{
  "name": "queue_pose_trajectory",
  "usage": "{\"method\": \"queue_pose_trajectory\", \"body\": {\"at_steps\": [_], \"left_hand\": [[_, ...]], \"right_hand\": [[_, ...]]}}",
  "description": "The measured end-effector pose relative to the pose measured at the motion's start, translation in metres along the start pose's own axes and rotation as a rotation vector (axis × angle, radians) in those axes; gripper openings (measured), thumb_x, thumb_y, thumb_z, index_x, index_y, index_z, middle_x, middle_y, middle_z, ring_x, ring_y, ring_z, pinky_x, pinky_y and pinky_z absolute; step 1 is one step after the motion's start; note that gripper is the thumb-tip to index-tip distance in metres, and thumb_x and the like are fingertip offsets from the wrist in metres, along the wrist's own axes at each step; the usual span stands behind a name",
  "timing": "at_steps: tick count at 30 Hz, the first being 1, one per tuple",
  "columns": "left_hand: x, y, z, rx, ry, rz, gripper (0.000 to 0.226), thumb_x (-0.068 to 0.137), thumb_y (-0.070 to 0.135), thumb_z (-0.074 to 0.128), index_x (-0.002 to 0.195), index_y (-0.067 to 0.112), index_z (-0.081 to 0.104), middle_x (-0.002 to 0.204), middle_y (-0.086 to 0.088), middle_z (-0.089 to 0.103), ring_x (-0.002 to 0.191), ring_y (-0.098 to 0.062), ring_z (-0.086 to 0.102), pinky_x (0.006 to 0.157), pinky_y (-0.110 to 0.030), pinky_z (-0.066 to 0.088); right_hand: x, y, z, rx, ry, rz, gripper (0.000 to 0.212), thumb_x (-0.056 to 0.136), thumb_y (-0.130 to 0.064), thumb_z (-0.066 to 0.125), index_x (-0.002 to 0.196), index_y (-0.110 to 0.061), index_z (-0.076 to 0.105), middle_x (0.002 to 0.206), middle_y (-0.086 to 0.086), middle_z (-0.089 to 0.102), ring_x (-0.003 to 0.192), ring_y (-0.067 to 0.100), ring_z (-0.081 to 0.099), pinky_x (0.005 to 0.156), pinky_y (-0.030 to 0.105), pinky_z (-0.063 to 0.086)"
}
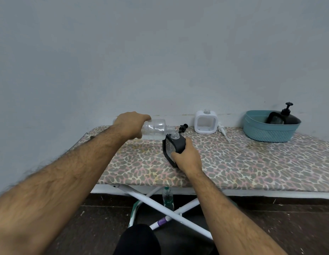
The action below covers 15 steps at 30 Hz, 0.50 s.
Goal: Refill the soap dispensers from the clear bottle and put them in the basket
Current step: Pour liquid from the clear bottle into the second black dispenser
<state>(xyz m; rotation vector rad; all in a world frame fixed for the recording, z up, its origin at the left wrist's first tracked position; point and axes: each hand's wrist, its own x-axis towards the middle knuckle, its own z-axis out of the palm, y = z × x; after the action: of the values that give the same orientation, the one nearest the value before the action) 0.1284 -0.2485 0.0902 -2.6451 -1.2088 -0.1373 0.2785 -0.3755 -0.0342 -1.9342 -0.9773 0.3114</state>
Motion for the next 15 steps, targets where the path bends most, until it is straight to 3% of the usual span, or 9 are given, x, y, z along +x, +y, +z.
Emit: {"method": "queue_pose_trajectory", "body": {"at_steps": [15], "left_hand": [[0.0015, -0.0001, -0.0008, 0.006, -0.001, 0.007, 0.069, 0.080, 0.019, 0.077, 0.140, 0.036, 0.045, 0.119, 0.007, 0.067, 0.098, -0.016, 0.063, 0.066, -0.029, 0.047]], "right_hand": [[0.0008, 0.0011, 0.0004, 0.002, -0.005, -0.001, 0.050, 0.082, -0.029, 0.070, 0.126, -0.024, 0.046, 0.099, -0.007, 0.064, 0.087, 0.019, 0.064, 0.076, 0.038, 0.057]]}}
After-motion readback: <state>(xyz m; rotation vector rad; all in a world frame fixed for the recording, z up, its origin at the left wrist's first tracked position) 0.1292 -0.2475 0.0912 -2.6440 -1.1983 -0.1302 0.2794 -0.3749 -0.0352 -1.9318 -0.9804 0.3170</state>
